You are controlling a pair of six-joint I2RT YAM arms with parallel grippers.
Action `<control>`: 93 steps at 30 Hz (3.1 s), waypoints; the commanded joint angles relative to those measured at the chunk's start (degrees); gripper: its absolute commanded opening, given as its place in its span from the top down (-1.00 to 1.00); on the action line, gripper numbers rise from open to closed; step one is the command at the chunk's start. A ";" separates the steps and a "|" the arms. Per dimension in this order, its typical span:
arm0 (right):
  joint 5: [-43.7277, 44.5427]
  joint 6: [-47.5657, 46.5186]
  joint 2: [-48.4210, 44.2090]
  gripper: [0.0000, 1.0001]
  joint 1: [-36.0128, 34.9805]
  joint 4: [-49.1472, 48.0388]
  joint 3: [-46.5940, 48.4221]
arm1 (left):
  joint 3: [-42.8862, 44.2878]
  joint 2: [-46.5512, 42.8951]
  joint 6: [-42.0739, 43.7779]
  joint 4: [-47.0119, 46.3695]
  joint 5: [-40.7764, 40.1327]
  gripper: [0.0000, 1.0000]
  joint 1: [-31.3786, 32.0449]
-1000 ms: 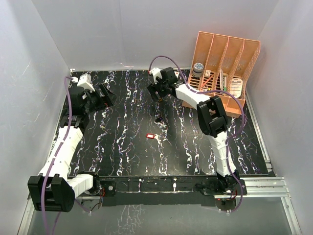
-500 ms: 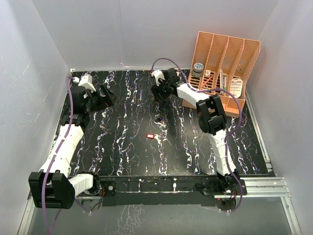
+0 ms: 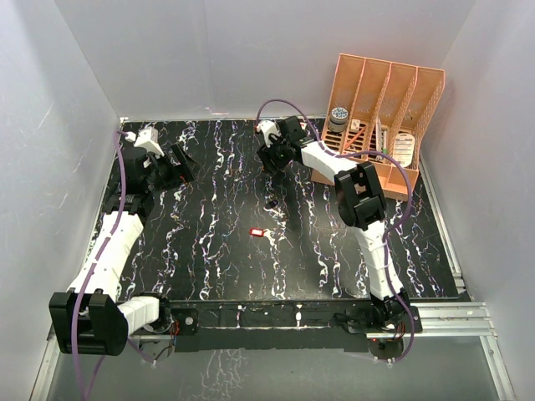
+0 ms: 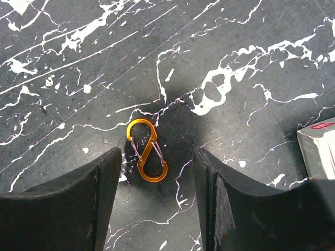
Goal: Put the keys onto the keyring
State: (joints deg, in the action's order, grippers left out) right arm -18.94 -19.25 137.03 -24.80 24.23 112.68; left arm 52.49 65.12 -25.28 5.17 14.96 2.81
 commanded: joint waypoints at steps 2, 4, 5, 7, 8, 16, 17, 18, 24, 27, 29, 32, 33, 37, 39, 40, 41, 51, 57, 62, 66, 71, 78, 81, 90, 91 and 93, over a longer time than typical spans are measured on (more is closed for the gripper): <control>-1.30 -1.56 1.48 -0.08 -0.15 -0.11 3.33 | -0.40 -0.31 0.58 -0.25 -0.37 -0.81 0.21; -1.46 -1.67 1.63 -0.07 -0.16 0.06 3.41 | -0.23 -0.24 0.60 -0.16 -0.47 -0.81 0.19; -1.53 -1.75 1.72 -0.06 -0.16 0.09 3.50 | -0.25 -0.20 0.58 -0.20 -0.49 -0.81 0.20; -1.70 -1.85 1.90 -0.05 -0.12 0.25 3.51 | -0.30 -0.17 0.58 -0.21 -0.51 -0.81 0.18; -1.84 -1.93 1.96 -0.04 -0.11 0.33 3.51 | -0.35 -0.16 0.58 -0.24 -0.53 -0.81 0.18; -1.89 -2.07 2.06 0.05 -0.21 1.07 3.06 | -0.51 0.04 0.65 -0.34 -0.55 -0.81 0.22; -1.80 -2.11 2.01 0.05 -0.25 1.06 2.93 | -0.57 0.01 0.59 -0.40 -0.55 -0.81 0.21; -1.74 -2.11 2.01 0.07 -0.25 1.02 2.78 | -0.63 0.05 0.58 -0.42 -0.55 -0.81 0.18; -1.60 -2.34 2.25 0.11 -0.55 1.39 2.62 | -0.63 0.05 0.68 -0.34 -0.63 -0.82 0.19; -1.52 -2.46 2.36 0.11 -0.82 1.52 2.72 | -0.48 0.06 0.75 -0.23 -0.65 -0.82 0.18; -1.39 -2.61 2.51 0.12 -0.95 1.67 2.80 | -0.55 -0.07 0.76 -0.16 -0.72 -0.82 0.19; -1.18 -2.73 2.81 0.13 -1.12 1.78 3.02 | -0.55 -0.02 0.89 -0.09 -0.85 -0.82 0.22; -1.19 -2.73 2.87 0.13 -1.21 1.81 3.06 | -0.51 -0.05 0.93 -0.07 -0.82 -0.82 0.20; -0.69 -2.75 3.22 0.15 -1.31 2.08 3.32 | -0.47 -0.02 1.10 -0.07 -0.90 -0.82 0.17; -0.45 -2.90 3.25 0.17 -1.31 2.20 3.25 | -0.51 0.01 1.09 -0.07 -0.94 -0.82 0.18; -0.40 -2.90 3.32 0.19 -1.37 2.33 3.32 | -0.54 0.01 1.11 -0.14 -1.02 -0.82 0.18; -0.33 -2.98 3.33 0.22 -1.27 2.44 3.41 | -0.55 0.08 1.15 -0.16 -0.99 -0.82 0.18; 0.54 -2.86 4.28 0.88 -1.35 4.60 4.63 | -0.52 0.39 1.29 -0.07 -1.20 -0.83 0.18; 0.57 -2.61 4.34 1.00 -1.35 4.60 4.61 | -0.72 0.27 1.28 -0.07 -1.20 -0.83 0.18; 0.35 -2.57 4.32 1.00 -1.34 4.61 4.90 | -0.70 0.16 1.37 0.10 -1.34 -0.83 0.19; -1.22 -1.51 3.35 1.00 -1.27 3.46 4.58 | -0.62 0.12 1.37 0.27 -1.46 -0.83 0.19; -3.35 3.92 -0.13 1.00 -1.31 -1.59 2.24 | -0.24 0.05 1.38 0.45 -1.44 -0.83 0.17; -5.70 16.26 -3.21 1.00 -1.31 -5.87 3.05 | 0.32 -0.42 1.24 0.58 -1.21 -0.83 0.18; -5.76 21.42 -4.50 1.00 -1.31 -7.27 2.92 | 0.55 -0.96 1.11 0.72 -1.04 -0.83 0.18; -3.04 34.14 -9.39 1.00 -1.24 -8.30 0.85 | 0.77 -2.95 0.17 0.86 -0.18 -0.83 0.20; -2.07 36.09 -10.08 1.00 -1.22 -8.23 0.44 | 0.90 -3.03 0.02 0.72 -0.03 -0.83 0.18; -1.39 40.58 -11.77 1.00 -1.22 -9.11 -1.34 | 1.08 -3.17 -0.23 0.70 0.59 -0.82 0.18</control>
State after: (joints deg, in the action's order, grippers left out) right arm -22.39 11.25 131.15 -25.87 18.96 113.38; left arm 52.47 64.07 -24.73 5.28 14.02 2.81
